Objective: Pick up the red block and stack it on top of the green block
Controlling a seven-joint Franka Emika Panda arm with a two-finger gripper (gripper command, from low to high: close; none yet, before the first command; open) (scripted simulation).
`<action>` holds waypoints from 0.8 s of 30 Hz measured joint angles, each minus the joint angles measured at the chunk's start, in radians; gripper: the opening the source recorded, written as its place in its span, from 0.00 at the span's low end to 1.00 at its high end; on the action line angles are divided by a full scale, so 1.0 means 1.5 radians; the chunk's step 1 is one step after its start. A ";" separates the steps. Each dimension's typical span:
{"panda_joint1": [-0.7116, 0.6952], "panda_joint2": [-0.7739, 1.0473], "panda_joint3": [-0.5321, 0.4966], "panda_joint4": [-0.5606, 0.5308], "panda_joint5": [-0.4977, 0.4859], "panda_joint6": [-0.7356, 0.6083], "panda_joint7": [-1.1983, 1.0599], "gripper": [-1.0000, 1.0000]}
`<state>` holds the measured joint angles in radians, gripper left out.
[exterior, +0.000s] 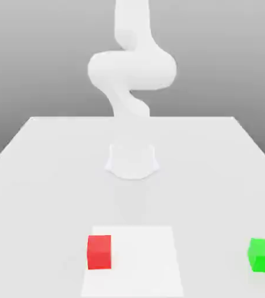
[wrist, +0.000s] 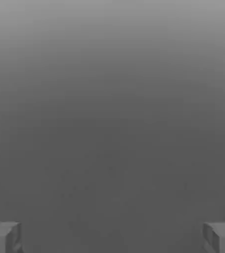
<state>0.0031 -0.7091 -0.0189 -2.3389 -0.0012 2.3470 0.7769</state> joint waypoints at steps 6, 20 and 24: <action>0.004 0.149 -0.031 -0.064 0.001 0.077 -0.040 0.50; -0.015 0.488 -0.080 -0.208 0.020 0.252 -0.143 0.50; -0.025 0.585 -0.068 -0.214 0.043 0.322 -0.170 0.50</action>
<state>-0.0342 0.1678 -0.1216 -2.6601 0.0637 2.8295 0.5219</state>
